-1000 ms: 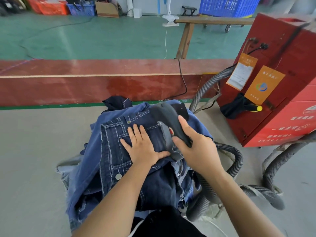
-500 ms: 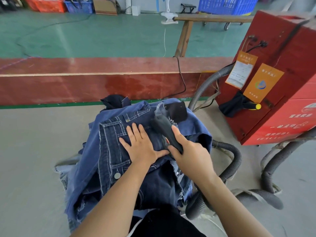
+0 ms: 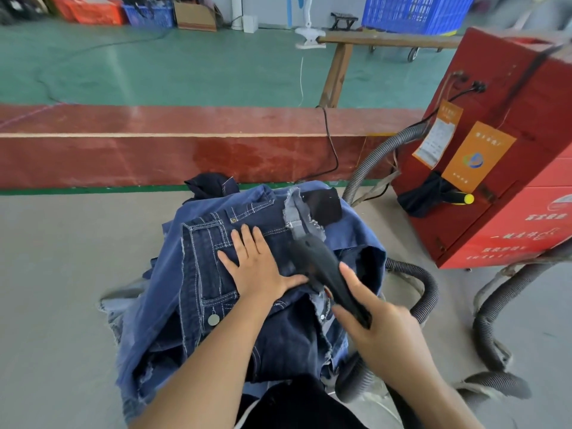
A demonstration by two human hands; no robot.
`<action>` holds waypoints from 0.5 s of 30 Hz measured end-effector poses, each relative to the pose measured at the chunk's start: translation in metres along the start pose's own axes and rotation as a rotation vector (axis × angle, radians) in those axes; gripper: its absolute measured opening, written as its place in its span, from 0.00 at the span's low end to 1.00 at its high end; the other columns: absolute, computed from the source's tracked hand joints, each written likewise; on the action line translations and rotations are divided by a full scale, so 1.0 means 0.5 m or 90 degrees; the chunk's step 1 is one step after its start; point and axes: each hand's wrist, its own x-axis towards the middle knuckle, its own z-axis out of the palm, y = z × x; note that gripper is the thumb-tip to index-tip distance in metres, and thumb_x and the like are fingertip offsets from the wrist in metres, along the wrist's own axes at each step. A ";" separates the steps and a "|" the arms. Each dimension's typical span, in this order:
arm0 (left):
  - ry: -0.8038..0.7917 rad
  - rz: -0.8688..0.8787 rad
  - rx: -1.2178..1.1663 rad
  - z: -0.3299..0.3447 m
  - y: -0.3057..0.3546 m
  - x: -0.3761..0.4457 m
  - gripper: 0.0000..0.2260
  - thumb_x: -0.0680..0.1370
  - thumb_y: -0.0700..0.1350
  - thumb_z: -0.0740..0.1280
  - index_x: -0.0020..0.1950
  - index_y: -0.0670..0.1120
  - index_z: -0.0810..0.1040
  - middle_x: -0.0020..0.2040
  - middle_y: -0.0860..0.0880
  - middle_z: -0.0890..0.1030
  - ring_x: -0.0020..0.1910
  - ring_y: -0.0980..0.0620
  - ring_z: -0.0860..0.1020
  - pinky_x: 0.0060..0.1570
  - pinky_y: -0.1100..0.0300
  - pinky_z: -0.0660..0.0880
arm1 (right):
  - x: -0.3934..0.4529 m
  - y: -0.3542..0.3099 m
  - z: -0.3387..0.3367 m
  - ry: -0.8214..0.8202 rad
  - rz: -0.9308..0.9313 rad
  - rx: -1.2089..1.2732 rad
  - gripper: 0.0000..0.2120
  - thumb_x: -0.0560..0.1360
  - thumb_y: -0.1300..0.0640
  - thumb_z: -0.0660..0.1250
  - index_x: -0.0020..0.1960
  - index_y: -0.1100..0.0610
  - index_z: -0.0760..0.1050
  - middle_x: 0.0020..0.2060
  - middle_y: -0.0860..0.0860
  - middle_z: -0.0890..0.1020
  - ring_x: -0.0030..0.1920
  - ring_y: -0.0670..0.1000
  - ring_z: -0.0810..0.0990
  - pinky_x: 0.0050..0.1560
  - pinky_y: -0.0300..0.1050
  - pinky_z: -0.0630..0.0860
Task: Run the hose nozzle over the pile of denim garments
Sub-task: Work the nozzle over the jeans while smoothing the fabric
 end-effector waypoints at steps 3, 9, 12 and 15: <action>0.004 0.000 0.001 0.002 0.003 -0.001 0.65 0.59 0.79 0.62 0.77 0.41 0.33 0.78 0.44 0.34 0.76 0.41 0.32 0.70 0.33 0.39 | 0.001 -0.014 0.032 0.016 0.013 -0.062 0.30 0.77 0.37 0.58 0.70 0.26 0.44 0.29 0.44 0.71 0.37 0.48 0.79 0.33 0.41 0.65; 0.013 0.002 -0.007 0.002 -0.001 -0.001 0.63 0.61 0.78 0.62 0.77 0.42 0.34 0.78 0.43 0.34 0.76 0.42 0.33 0.70 0.33 0.40 | 0.121 -0.057 0.035 -0.021 -0.019 -0.017 0.29 0.80 0.43 0.59 0.76 0.37 0.50 0.39 0.49 0.80 0.41 0.53 0.80 0.34 0.44 0.69; 0.010 0.002 -0.007 0.001 0.000 -0.001 0.64 0.60 0.79 0.62 0.77 0.42 0.33 0.78 0.44 0.34 0.76 0.42 0.33 0.70 0.33 0.39 | 0.137 -0.060 0.009 0.023 -0.042 0.075 0.29 0.78 0.45 0.62 0.75 0.37 0.55 0.31 0.43 0.77 0.33 0.46 0.77 0.32 0.42 0.69; 0.008 0.004 -0.009 0.001 0.000 0.002 0.66 0.58 0.80 0.62 0.77 0.42 0.33 0.78 0.44 0.34 0.76 0.41 0.33 0.70 0.33 0.40 | 0.102 -0.036 -0.011 0.100 -0.052 0.120 0.30 0.76 0.42 0.64 0.71 0.27 0.53 0.28 0.43 0.78 0.36 0.42 0.77 0.31 0.38 0.70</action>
